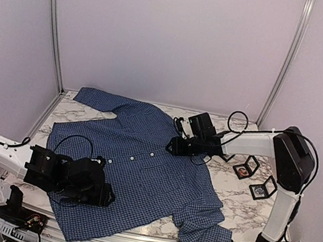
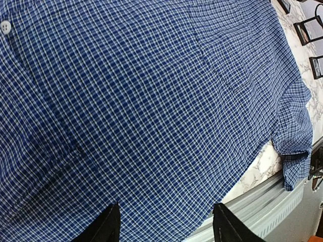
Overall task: Remove the brooch from the garment
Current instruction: Smooth out the flattened clothing at the center of the board.
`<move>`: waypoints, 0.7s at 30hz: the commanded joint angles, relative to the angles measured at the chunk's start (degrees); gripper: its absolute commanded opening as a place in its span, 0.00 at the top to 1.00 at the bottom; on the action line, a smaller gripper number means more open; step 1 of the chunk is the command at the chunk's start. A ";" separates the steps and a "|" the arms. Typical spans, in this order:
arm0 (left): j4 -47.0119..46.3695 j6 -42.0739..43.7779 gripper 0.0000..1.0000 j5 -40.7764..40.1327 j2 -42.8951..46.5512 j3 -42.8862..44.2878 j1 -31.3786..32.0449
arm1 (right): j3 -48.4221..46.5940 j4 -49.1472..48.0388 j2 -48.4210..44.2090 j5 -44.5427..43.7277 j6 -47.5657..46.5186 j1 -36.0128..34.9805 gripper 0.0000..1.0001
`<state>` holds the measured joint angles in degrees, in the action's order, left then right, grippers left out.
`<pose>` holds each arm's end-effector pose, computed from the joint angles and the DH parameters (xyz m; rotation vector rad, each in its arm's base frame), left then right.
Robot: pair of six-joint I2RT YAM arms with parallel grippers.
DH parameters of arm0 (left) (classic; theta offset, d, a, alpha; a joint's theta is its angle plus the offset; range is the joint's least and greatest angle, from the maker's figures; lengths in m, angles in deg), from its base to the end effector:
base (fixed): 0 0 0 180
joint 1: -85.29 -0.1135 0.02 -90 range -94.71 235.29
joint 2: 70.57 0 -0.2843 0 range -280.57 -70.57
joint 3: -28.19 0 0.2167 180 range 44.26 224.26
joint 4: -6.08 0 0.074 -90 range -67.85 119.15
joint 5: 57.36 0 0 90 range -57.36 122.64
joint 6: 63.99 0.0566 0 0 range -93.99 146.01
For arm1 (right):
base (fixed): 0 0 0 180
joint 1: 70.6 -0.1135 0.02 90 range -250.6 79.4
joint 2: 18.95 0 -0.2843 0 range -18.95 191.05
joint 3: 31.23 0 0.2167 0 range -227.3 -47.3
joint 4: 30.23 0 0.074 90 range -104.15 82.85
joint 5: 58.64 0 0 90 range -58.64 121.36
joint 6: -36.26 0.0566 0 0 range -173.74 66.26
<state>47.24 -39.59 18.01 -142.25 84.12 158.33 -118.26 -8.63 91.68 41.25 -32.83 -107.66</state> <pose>0.0748 -0.1962 0.2167 0.0708 2.6391 -0.6136 0.3215 0.2550 0.2007 -0.4312 2.4164 0.6756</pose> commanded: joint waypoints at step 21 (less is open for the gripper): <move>5.67 -22.29 0.20 -16.22 -0.52 -8.93 5.34 | 4.72 -4.02 -1.52 -0.14 0.14 0.68 0.55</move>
<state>51.21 -59.75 5.55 -144.94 76.43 164.97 -113.58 -11.67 91.65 41.21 -32.79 -107.33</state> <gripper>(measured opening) 0.789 0.451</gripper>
